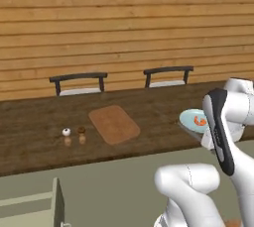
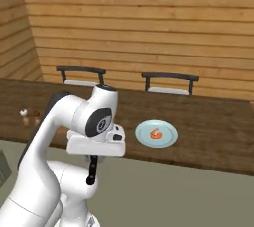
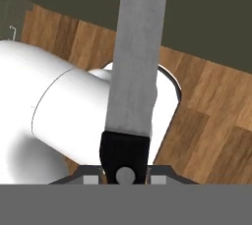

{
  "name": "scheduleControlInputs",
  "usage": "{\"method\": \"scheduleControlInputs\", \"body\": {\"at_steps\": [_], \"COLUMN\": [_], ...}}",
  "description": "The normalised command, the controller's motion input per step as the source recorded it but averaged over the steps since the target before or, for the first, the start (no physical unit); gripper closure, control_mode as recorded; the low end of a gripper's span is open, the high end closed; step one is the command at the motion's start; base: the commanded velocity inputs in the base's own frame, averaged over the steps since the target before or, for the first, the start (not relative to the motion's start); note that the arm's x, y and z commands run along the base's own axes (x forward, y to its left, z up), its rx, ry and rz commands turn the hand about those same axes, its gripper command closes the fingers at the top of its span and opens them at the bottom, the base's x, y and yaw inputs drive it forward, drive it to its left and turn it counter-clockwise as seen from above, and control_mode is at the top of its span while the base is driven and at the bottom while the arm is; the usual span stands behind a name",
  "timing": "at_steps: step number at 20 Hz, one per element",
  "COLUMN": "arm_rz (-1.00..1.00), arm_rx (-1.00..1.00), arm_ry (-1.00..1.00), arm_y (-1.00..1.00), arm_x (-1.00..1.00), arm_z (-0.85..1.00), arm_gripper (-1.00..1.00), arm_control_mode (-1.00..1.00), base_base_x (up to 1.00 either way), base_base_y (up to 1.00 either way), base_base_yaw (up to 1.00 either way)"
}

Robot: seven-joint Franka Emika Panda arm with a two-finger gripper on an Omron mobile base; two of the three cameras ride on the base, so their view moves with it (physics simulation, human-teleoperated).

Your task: Pick up the knife from the drawer and place it on the cutting board. Then place the meat from the plate to the cutting board.

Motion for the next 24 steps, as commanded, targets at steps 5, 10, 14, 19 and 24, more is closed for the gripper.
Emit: {"method": "scheduleControlInputs", "body": {"at_steps": [5,10,14,19,24], "arm_rz": [0.0,0.0,0.0,0.18,0.25], "arm_rx": [0.0,0.0,0.0,0.05,0.03], "arm_ry": [0.0,0.0,0.0,0.0,0.03], "arm_y": [0.0,0.0,0.0,-0.1,0.51], "arm_x": [0.0,0.0,0.0,0.25,0.98], "arm_z": [0.0,0.0,0.0,0.0,0.0], "arm_gripper": [1.0,1.0,1.0,1.0,1.0], "arm_control_mode": [1.0,1.0,1.0,-1.0,-1.0], "base_base_x": [0.5,0.3,0.0,0.05,0.0], "base_base_y": [-0.04,-0.2,-0.39,-0.11,0.0], "base_base_yaw": [0.05,0.2,0.23,0.12,0.0]}}
